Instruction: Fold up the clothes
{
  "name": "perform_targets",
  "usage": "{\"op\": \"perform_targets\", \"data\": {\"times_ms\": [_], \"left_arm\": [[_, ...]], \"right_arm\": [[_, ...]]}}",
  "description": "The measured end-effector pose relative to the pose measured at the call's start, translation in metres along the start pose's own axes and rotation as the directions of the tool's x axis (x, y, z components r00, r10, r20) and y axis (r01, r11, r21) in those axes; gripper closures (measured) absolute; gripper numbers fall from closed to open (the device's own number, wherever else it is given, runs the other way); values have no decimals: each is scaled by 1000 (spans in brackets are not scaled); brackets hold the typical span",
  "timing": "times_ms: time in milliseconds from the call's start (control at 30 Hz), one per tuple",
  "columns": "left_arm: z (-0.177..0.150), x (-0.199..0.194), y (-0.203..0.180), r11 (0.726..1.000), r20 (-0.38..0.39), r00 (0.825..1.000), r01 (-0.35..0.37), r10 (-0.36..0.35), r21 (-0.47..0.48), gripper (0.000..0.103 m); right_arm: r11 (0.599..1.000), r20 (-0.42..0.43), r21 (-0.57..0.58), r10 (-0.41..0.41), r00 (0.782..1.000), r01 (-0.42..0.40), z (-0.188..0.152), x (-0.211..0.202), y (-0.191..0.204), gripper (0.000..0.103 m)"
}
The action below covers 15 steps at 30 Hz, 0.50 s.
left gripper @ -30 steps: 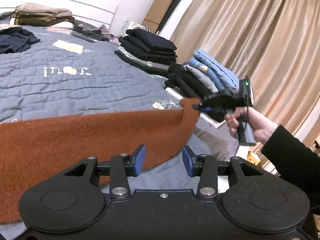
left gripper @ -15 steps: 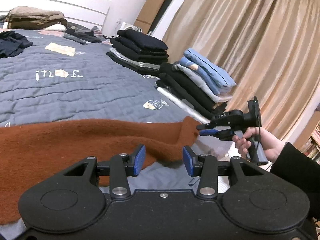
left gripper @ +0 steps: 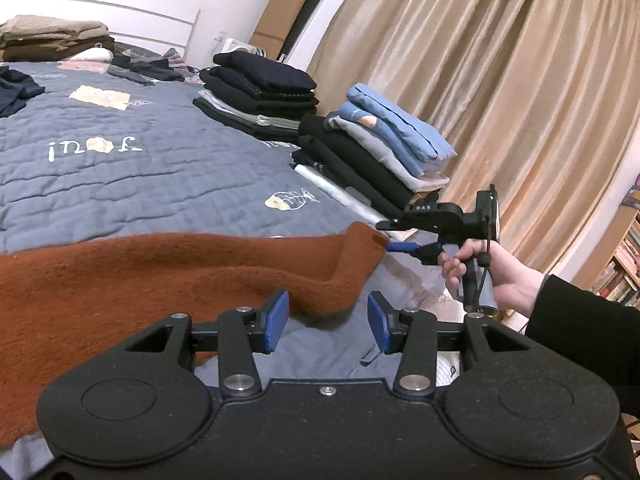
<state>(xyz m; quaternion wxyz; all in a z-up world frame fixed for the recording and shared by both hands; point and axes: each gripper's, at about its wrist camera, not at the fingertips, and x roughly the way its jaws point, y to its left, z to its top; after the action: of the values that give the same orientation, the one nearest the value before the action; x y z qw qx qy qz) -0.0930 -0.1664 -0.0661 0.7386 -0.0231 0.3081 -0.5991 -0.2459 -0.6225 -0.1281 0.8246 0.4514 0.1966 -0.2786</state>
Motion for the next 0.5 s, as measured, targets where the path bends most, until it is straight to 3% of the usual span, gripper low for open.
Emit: {"op": "perform_targets", "data": {"times_ms": [33, 67, 133, 367, 433, 500], "left_arm": [[0, 1, 0, 1000, -3, 1000, -1, 1, 1, 59], [-1, 2, 0, 1000, -5, 1000, -3, 3, 1, 59], [-1, 2, 0, 1000, -7, 1000, -5, 5, 1, 59], [1, -2, -2, 1000, 8, 1000, 1, -1, 2, 59], [1, -3, -3, 1000, 10, 1000, 4, -4, 4, 59], [1, -4, -5, 1000, 7, 1000, 9, -9, 6, 59]], "right_arm": [[1000, -14, 8, 7, 1000, -7, 0, 1, 0, 96], [1000, -29, 17, 13, 999, -12, 0, 1, 0, 101], [999, -60, 36, 26, 998, -24, -1, 3, 0, 101], [990, 89, 116, 70, 994, -80, 9, -57, -4, 101], [990, 121, 135, 23, 992, -40, 11, -76, -12, 101], [989, 96, 146, -27, 995, 13, 11, -90, -23, 101]]}}
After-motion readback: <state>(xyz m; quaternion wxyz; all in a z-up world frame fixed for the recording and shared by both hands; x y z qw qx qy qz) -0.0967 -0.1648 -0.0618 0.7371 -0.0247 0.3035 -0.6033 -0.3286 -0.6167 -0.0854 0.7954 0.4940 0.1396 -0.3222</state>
